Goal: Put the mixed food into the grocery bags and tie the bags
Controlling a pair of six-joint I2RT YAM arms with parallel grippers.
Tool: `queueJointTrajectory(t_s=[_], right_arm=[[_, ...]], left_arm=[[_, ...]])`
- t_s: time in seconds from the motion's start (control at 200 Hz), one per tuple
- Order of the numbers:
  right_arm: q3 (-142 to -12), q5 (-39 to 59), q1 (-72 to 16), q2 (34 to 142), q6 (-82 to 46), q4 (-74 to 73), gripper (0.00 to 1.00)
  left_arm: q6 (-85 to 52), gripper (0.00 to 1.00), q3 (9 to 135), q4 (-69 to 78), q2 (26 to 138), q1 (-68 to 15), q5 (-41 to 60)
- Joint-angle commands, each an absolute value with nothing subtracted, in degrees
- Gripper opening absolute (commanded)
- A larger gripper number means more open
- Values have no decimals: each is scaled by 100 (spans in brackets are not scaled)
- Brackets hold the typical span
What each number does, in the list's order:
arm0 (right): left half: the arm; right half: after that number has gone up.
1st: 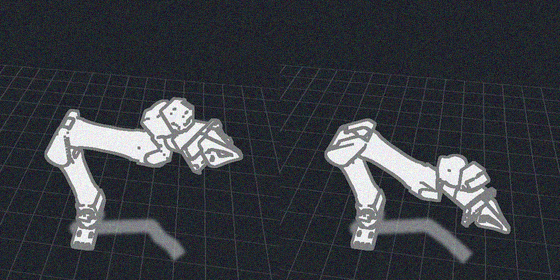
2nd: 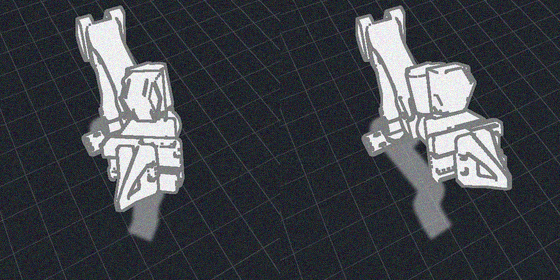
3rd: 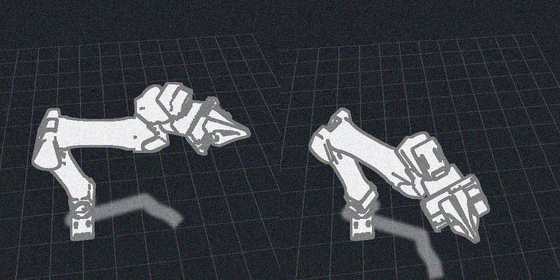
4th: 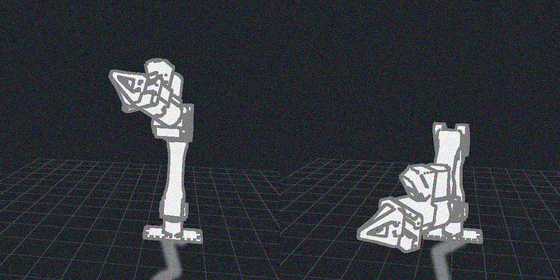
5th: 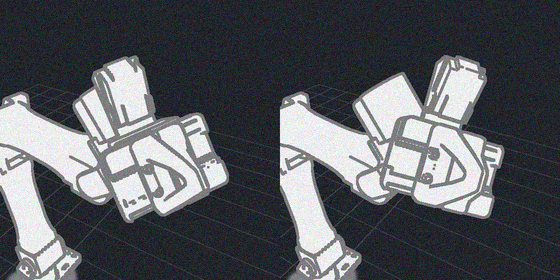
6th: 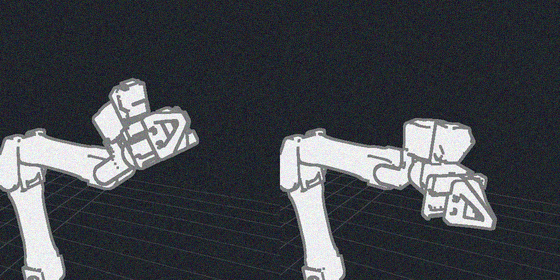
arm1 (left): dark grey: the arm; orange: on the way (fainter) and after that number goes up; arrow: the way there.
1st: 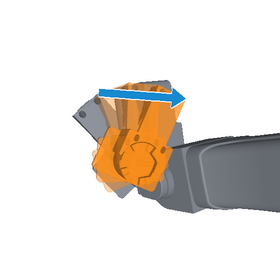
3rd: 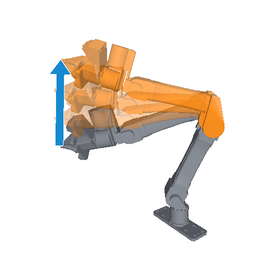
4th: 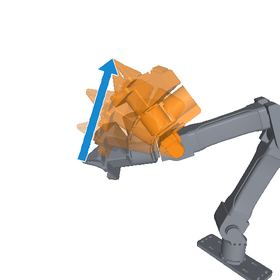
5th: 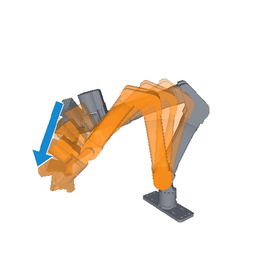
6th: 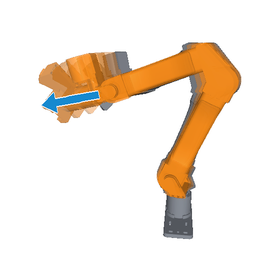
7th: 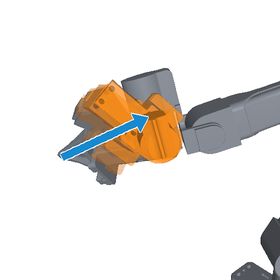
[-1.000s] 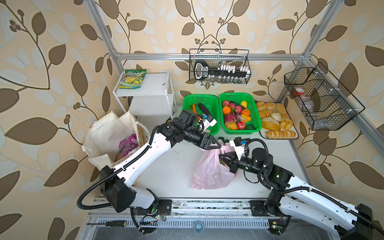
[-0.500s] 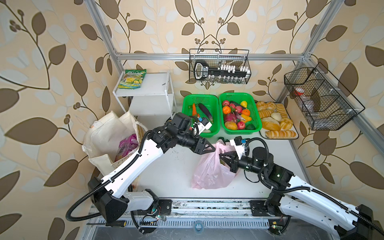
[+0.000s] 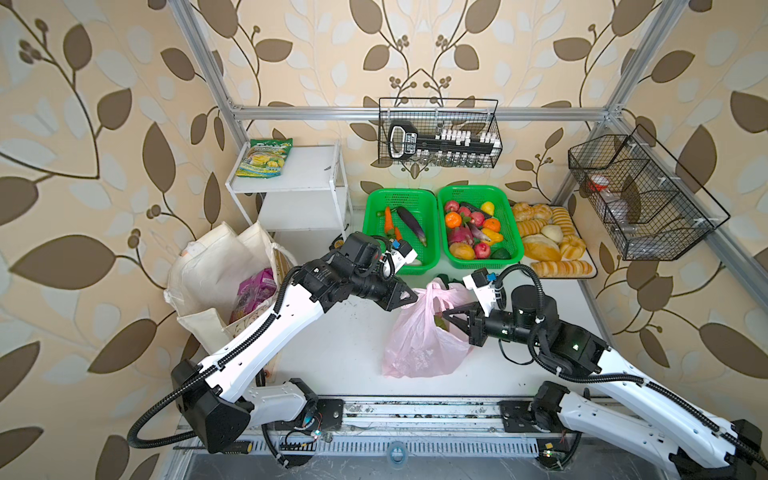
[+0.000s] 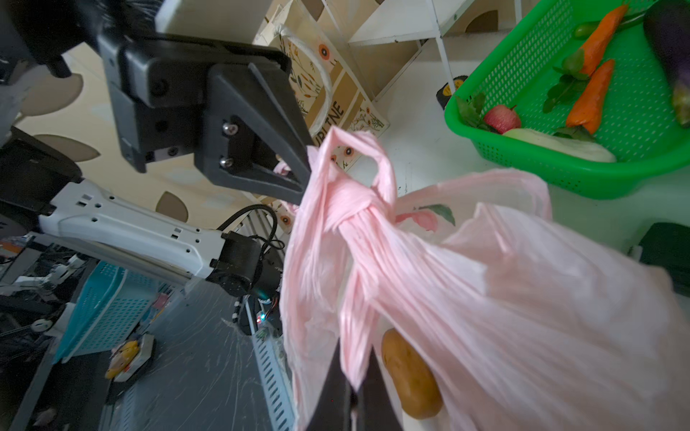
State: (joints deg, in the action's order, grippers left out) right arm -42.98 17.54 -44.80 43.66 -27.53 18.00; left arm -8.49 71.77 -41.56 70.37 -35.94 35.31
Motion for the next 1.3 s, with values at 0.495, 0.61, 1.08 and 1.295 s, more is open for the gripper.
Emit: queueJointTrajectory(t_s=[0.495, 0.61, 1.08, 1.295], right_arm=[[-5778, -732, -4175, 3897, -2496, 4687, 0], [-5547, -1275, -4154, 3902, -2539, 4677, 0], [-4109, -1941, -3228, 3503, -3230, 4312, 0], [-4363, -2271, -2843, 3414, -3136, 4412, 0]], left_arm=[[-1333, 0, 6875, -3912, 6292, -3454, 1529], [-1398, 0, 6800, -3975, 6191, -3419, 1202], [-2172, 0, 5077, -4072, 5331, -3064, 174], [-1878, 0, 5514, -4307, 5154, -3015, -574]])
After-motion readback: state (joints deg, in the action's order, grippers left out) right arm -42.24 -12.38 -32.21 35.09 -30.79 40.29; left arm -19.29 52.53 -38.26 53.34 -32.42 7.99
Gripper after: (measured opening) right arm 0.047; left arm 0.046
